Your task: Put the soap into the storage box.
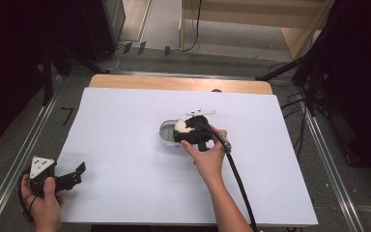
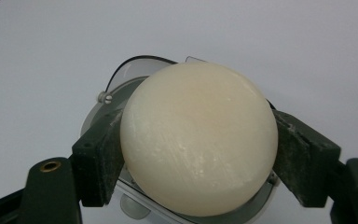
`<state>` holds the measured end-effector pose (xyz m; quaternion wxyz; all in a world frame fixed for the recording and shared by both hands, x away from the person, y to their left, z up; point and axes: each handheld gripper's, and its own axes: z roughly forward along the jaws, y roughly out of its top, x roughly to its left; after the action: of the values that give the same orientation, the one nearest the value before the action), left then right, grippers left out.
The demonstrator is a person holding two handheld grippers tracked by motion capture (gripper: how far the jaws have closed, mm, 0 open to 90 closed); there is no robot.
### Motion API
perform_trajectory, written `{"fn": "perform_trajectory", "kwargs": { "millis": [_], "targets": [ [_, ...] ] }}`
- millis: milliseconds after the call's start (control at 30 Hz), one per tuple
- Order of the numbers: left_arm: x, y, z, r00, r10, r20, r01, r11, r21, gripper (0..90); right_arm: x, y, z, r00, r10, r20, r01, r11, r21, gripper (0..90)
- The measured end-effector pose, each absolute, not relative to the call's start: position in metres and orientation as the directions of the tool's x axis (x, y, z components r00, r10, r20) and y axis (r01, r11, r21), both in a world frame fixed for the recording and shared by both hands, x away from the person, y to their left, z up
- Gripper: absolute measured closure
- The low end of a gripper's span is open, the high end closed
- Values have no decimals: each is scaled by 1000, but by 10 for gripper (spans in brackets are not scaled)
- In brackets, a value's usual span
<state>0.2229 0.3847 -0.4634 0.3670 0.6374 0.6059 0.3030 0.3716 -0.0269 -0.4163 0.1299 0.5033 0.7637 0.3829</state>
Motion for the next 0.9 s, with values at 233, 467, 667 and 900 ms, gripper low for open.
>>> {"fn": "perform_trajectory", "kwargs": {
  "millis": [233,467,667,900],
  "targets": [
    [223,385,-463,81,995,-59,551,4,834,3,375,-21,-421,-458,869,189,680,205,704,251],
    [223,385,-463,83,995,-60,553,4,833,3,377,-15,-425,-454,870,194,689,204,695,251],
    [223,385,-463,84,995,-61,553,5,833,3,379,-13,-427,-453,870,192,693,209,690,251],
    [223,385,-463,85,994,-62,552,5,834,3,381,-13,-430,-444,874,197,703,204,681,251]
  ]
}}
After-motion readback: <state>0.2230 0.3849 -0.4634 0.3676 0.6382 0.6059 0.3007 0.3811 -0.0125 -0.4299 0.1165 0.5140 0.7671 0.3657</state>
